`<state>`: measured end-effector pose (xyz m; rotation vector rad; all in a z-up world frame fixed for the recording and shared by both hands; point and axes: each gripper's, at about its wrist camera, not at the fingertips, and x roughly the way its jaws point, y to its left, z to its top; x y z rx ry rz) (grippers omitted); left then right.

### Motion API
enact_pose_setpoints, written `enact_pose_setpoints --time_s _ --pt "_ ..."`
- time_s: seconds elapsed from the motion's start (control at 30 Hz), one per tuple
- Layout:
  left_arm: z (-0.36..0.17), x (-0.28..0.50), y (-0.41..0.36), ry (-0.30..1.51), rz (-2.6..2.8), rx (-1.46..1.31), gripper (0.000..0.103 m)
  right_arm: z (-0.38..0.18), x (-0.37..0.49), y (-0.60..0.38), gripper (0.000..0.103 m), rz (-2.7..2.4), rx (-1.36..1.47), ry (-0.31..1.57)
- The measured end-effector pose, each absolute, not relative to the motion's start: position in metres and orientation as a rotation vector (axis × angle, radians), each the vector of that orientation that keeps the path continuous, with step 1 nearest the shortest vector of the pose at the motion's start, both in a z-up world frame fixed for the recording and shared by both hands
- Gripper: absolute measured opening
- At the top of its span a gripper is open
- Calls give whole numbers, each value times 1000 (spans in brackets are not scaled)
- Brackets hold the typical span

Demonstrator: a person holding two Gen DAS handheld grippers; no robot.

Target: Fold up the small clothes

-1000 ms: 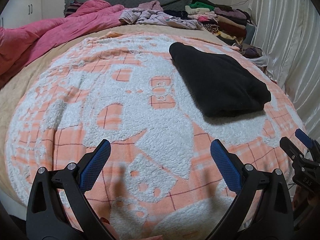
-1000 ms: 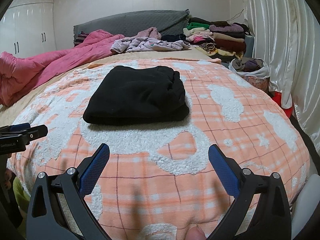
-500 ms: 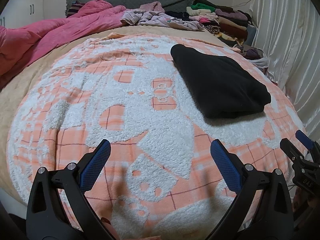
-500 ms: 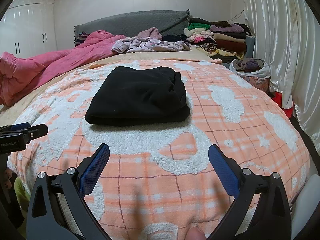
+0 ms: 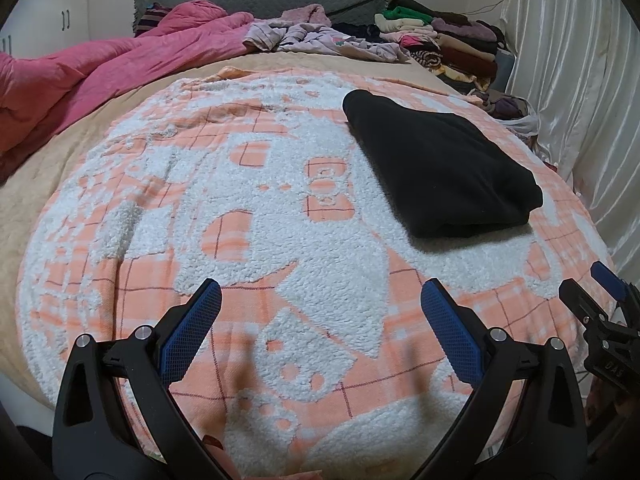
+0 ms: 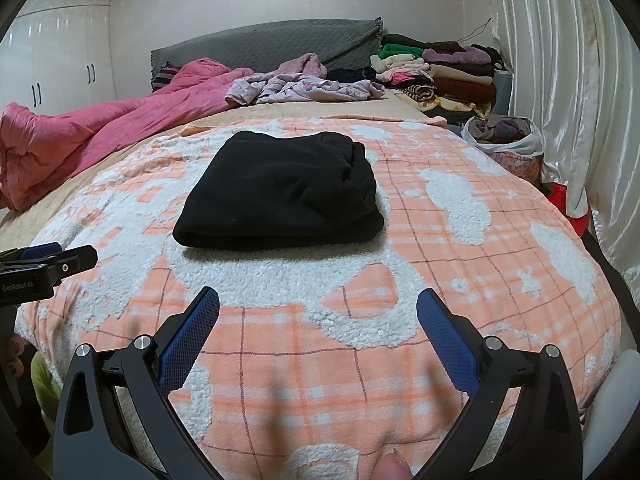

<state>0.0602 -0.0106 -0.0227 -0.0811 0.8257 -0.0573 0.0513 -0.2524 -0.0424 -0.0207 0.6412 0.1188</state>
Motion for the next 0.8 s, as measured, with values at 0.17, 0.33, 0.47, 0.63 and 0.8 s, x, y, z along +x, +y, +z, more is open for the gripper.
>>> enact_pose_setpoints --time_s 0.17,0.33,0.47,0.63,0.8 --pt "-22 60 -11 823 -54 -72 93 -43 51 -252 99 120 -16 646" --pt "-21 59 -12 823 -53 -70 93 -42 51 -253 99 121 -16 638" --pt "-20 60 -12 821 -53 -70 93 -43 51 -253 99 121 -16 639" --pt "-19 59 -12 824 -46 -65 93 -42 52 -254 99 124 -8 645" --pt "-19 61 -10 830 -42 -63 93 -41 53 -255 99 125 -10 643"
